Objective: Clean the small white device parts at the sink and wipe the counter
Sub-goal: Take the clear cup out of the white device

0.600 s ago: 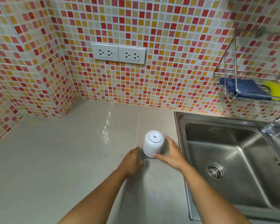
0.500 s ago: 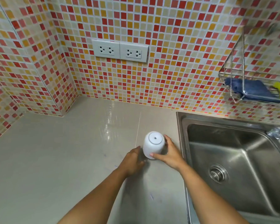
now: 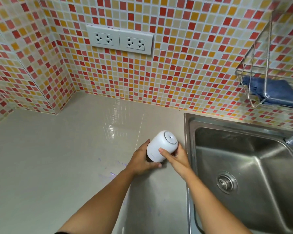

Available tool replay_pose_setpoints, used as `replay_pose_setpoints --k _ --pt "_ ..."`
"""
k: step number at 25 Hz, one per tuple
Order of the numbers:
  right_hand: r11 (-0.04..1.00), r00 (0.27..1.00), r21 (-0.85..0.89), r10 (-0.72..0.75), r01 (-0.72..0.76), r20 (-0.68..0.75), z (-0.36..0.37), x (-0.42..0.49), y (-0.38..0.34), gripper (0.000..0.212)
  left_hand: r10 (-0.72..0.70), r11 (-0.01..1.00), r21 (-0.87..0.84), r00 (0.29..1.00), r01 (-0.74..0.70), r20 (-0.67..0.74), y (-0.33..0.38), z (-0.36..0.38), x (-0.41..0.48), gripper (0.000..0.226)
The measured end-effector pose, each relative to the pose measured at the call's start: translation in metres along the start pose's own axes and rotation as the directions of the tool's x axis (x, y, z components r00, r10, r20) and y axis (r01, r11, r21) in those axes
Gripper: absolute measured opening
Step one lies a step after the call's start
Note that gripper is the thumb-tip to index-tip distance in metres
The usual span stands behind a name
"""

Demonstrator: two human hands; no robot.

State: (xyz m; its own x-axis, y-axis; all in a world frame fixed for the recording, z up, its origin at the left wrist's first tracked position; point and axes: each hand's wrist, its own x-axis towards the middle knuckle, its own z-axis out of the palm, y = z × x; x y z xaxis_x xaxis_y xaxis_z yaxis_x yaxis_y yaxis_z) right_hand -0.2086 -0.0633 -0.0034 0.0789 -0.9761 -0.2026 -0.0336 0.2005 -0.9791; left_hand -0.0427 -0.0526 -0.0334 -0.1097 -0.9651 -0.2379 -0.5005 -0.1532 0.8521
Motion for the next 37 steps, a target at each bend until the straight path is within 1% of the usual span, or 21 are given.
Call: replay_pose_setpoints --k 3,5,7,11,14,15,17,19,21,22,23,24,26,27,29,31,33,35,37 --pt "1.0 0.999 0.004 -0.026 0.027 -0.018 0.0 0.002 -0.007 0.052 0.012 1.0 0.025 1.0 -0.012 -0.019 0.002 -0.001 0.002 0.109" --pt "0.999 0.998 -0.032 -0.044 0.043 -0.046 0.001 0.002 -0.012 0.054 0.027 0.999 0.035 0.999 -0.026 -0.022 0.005 -0.002 0.002 0.102" --pt "0.995 0.994 -0.062 -0.081 0.076 -0.075 0.003 0.002 -0.016 0.056 0.042 0.999 0.014 0.999 -0.042 -0.022 0.009 -0.004 0.0 0.093" --pt "0.985 0.98 -0.133 -0.127 0.107 -0.15 0.004 0.001 -0.025 0.068 0.026 0.998 -0.06 0.999 -0.028 -0.035 0.011 -0.003 -0.002 0.083" --pt "0.975 0.961 -0.164 -0.185 0.153 -0.203 0.0 -0.002 -0.035 0.081 0.007 0.998 -0.06 0.999 -0.01 -0.037 0.013 -0.006 -0.001 0.088" --pt "0.974 0.951 -0.146 -0.206 0.176 -0.229 -0.001 -0.003 -0.039 0.084 0.008 0.999 -0.049 0.999 -0.01 -0.036 0.012 -0.007 0.0 0.087" --pt "0.975 0.933 -0.022 -0.218 0.221 -0.287 -0.006 -0.001 -0.046 0.088 -0.005 0.999 -0.039 1.0 0.004 -0.031 0.012 -0.012 0.002 0.085" --pt "0.959 0.939 0.17 -0.17 0.227 -0.299 -0.012 0.003 -0.049 0.088 -0.028 0.998 -0.06 0.998 0.025 -0.051 0.011 -0.017 0.002 0.082" --pt "0.899 0.959 0.406 -0.047 0.162 -0.278 -0.02 0.006 -0.046 0.092 -0.051 0.994 -0.102 0.994 0.041 -0.093 0.013 -0.021 0.002 0.079" --pt "0.865 0.965 0.49 0.027 0.109 -0.262 -0.021 0.006 -0.042 0.095 -0.07 0.99 -0.133 0.991 0.055 -0.112 0.015 -0.025 0.001 0.077" --pt "0.848 0.963 0.526 0.084 0.066 -0.256 -0.021 0.005 -0.036 0.095 -0.085 0.984 -0.168 0.988 0.062 -0.129 0.016 -0.028 0.0 0.075" --pt "0.85 0.958 0.526 0.121 0.036 -0.262 -0.019 0.003 -0.028 0.092 -0.099 0.977 -0.2 0.985 0.069 -0.143 0.017 -0.031 0.0 0.073" --pt "0.861 0.943 0.508 0.182 -0.016 -0.28 -0.011 -0.002 -0.01 0.085 -0.109 0.968 -0.244 0.978 0.063 -0.178 0.021 -0.04 -0.001 0.071" --pt "0.877 0.936 0.478 0.204 -0.045 -0.286 -0.007 -0.003 0.0 0.087 -0.111 0.964 -0.26 0.974 0.057 -0.2 0.023 -0.043 -0.001 0.07" --pt "0.928 0.933 0.363 0.205 -0.089 -0.295 0.002 -0.006 0.014 0.094 -0.114 0.959 -0.28 0.966 0.046 -0.231 0.024 -0.052 0.001 0.068" --pt "0.961 0.939 0.259 0.177 -0.099 -0.296 0.006 -0.006 0.019 0.092 -0.094 0.961 -0.276 0.963 0.022 -0.251 0.03 -0.06 0.002 0.066" --pt "0.981 0.942 0.175 0.14 -0.089 -0.305 0.003 -0.004 0.011 0.083 -0.078 0.961 -0.277 0.962 0.003 -0.262 0.036 -0.061 0.006 0.069" --pt "0.993 0.94 0.101 0.083 -0.052 -0.33 0.001 0.002 0.01 0.072 -0.053 0.964 -0.263 0.964 -0.019 -0.261 0.046 -0.065 0.004 0.074" --pt "1.0 0.938 0.002 0.012 -0.011 -0.347 -0.003 0.007 0.013 0.068 -0.043 0.965 -0.261 0.965 -0.027 -0.26 0.052 -0.07 0.003 0.077"
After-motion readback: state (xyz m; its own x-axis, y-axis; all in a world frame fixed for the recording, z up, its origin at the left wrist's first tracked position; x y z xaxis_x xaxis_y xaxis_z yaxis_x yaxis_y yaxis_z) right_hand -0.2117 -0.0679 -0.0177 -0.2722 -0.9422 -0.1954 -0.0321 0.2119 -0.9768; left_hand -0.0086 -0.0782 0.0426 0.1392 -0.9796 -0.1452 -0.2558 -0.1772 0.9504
